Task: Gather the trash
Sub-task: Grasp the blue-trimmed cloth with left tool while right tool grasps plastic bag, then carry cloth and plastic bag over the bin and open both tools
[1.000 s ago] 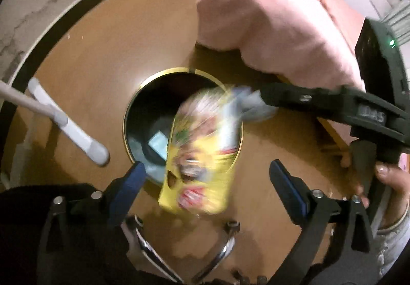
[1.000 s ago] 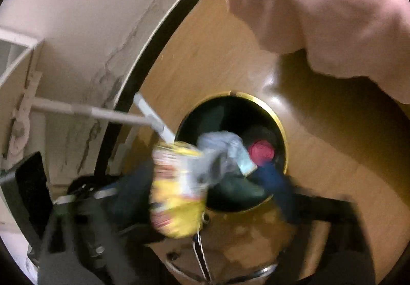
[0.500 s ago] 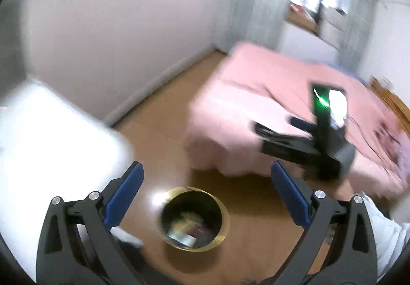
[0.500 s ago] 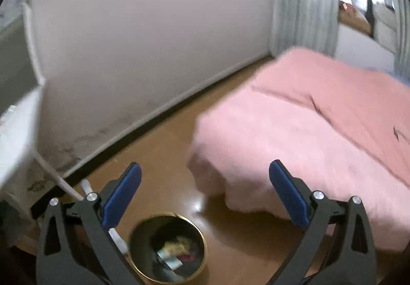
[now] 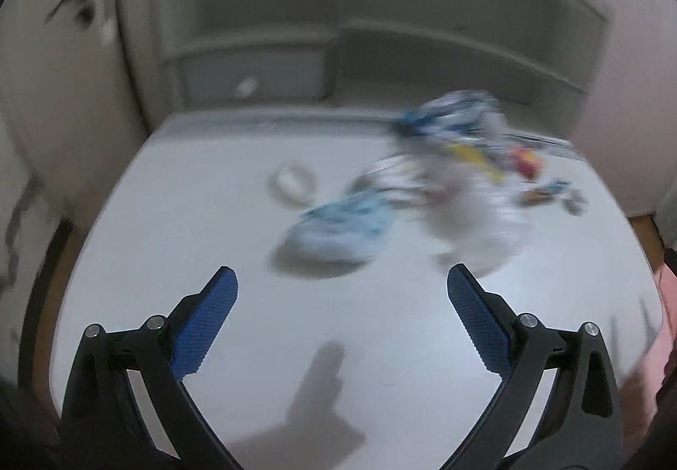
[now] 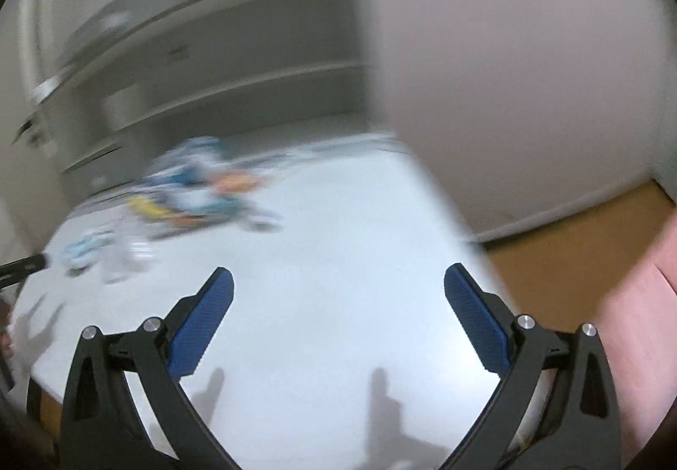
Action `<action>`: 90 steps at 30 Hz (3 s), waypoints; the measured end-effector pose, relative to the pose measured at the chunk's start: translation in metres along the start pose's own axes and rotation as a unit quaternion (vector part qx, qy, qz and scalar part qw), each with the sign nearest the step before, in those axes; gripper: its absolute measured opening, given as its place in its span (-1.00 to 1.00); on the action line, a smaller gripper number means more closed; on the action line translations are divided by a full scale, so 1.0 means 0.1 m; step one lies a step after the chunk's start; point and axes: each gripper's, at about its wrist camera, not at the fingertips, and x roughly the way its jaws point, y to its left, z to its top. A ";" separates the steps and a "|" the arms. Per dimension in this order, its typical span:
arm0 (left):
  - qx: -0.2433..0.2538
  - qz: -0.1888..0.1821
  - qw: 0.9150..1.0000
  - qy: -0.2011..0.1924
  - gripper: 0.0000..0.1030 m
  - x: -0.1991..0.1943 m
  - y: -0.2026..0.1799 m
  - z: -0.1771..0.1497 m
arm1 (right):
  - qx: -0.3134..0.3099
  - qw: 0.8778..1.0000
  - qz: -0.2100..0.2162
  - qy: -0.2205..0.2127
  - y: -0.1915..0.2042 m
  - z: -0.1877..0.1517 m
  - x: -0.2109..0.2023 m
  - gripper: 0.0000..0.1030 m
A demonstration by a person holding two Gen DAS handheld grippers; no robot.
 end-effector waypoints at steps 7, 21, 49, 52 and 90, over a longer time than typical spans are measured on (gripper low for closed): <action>0.005 -0.016 1.000 0.027 0.87 0.32 0.08 0.08 | -0.061 0.988 0.134 0.047 1.36 0.26 0.61 0.87; 0.041 -0.027 0.997 0.057 0.46 0.87 0.05 0.20 | -0.143 0.973 0.134 0.120 2.38 0.36 1.36 0.57; -0.006 -0.060 0.997 -0.047 -0.59 -0.07 0.42 0.34 | -0.139 0.964 0.219 0.053 2.60 0.54 0.65 -0.67; 0.002 -0.060 0.997 -0.045 -0.59 -0.08 0.33 0.35 | -0.126 0.965 0.224 0.051 2.49 0.53 0.62 -0.67; 0.434 -0.323 0.785 0.302 -0.61 1.10 -5.17 -3.24 | 0.353 0.901 -0.109 0.230 -3.11 -2.87 -0.23 -0.67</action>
